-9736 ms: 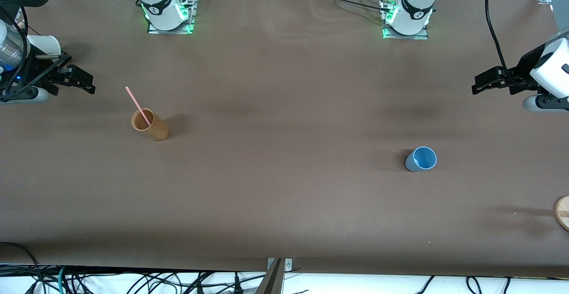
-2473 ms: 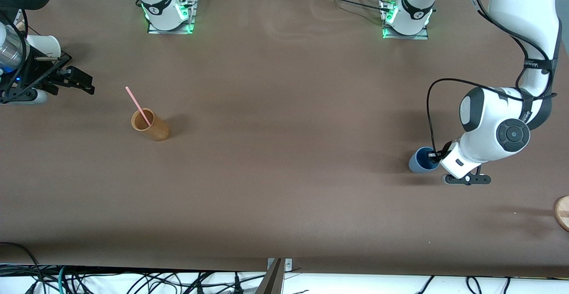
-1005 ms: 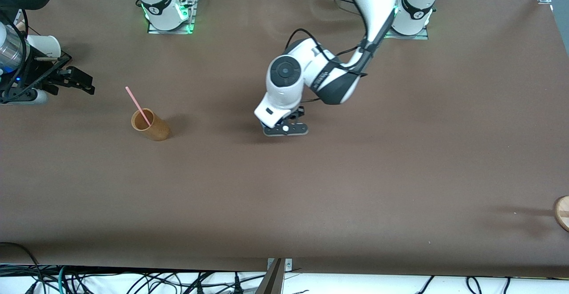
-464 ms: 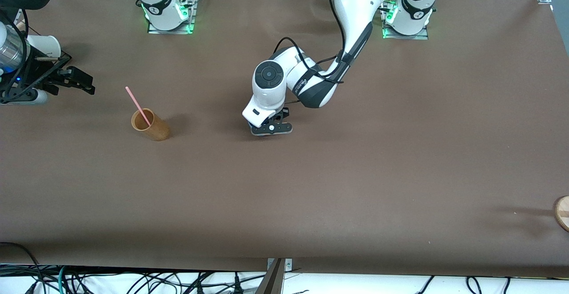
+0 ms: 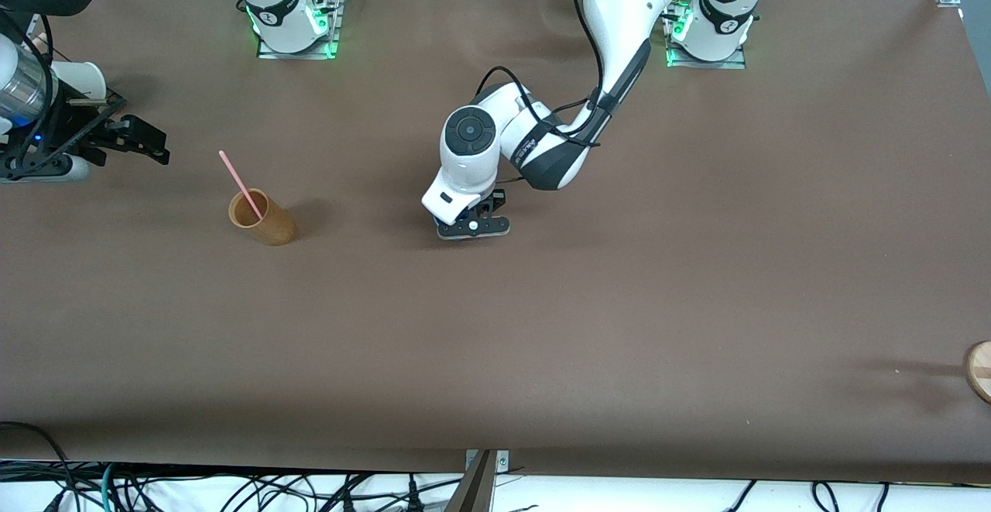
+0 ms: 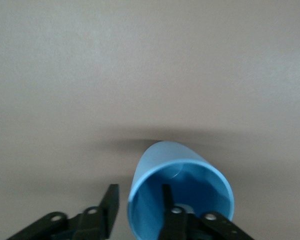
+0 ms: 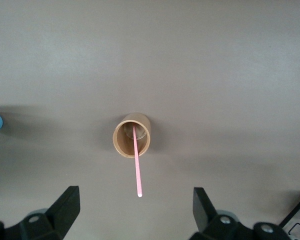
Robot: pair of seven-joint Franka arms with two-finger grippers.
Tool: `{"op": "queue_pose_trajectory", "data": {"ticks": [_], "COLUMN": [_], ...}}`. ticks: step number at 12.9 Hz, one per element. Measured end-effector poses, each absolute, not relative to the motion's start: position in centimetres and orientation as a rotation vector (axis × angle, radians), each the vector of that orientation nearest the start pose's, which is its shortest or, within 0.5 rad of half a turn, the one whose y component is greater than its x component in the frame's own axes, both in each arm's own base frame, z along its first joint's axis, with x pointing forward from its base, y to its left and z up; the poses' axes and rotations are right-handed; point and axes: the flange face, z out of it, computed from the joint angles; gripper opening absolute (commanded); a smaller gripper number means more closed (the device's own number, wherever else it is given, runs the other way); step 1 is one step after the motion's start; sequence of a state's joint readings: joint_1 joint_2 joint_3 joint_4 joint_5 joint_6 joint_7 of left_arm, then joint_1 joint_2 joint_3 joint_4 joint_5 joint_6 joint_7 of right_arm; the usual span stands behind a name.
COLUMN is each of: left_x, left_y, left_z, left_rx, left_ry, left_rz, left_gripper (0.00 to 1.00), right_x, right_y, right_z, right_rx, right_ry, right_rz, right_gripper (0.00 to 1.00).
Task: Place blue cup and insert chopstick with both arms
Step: 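Set the blue cup down while the right gripper reaches the chopstick, then grasp the pink chopstick with the right gripper while the left gripper retracts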
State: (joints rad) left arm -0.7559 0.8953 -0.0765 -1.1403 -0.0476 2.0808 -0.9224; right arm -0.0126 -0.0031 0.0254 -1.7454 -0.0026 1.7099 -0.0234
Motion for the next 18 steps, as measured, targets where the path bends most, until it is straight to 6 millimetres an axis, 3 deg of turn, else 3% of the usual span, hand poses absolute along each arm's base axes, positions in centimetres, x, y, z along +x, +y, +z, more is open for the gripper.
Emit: {"op": "queue_pose_trajectory", "data": {"ticks": [3, 5, 7, 10, 12, 14, 16, 18], "left_x": [55.4, 58.0, 60.7, 63.8, 65.4, 66.9, 67.9, 68.2], "left_y": [-53.8, -50.9, -47.7, -41.8, -36.9, -30.9, -24.1, -17.2], "left_z": [29.3, 32.7, 37.2, 42.9, 45.5, 47.6, 49.8, 52.1], "left_rx": [-3.243, -3.246, -3.276, -3.294, -3.282, -3.265, -3.244, -3.232], "left_ry": [-0.3, -0.323, -0.317, -0.324, -0.243, -0.128, -0.066, -0.062], "left_rz": [0.086, 0.072, 0.007, -0.072, -0.072, -0.053, -0.005, 0.036], "left_gripper": [1.0, 1.0, 1.0, 1.0, 1.0, 1.0, 1.0, 1.0], "right_x": [55.8, 55.7, 55.7, 55.9, 55.3, 54.3, 53.5, 52.4], "right_y": [0.8, 0.9, 1.4, 2.0, 3.0, 4.0, 4.2, 4.1], "right_z": [55.5, 54.8, 52.1, 44.7, 40.3, 37.2, 35.2, 33.1], "right_rx": [-3.143, -3.142, -3.137, -3.122, -3.144, -3.183, -3.187, -3.185], "right_ry": [-0.054, -0.057, -0.061, -0.079, -0.132, -0.193, -0.211, -0.218], "right_rz": [0.054, 0.097, 0.203, 0.371, 0.392, 0.373, 0.36, 0.357], "right_gripper": [1.0, 1.0, 1.0, 1.0, 1.0, 0.99, 0.86, 0.6]}}
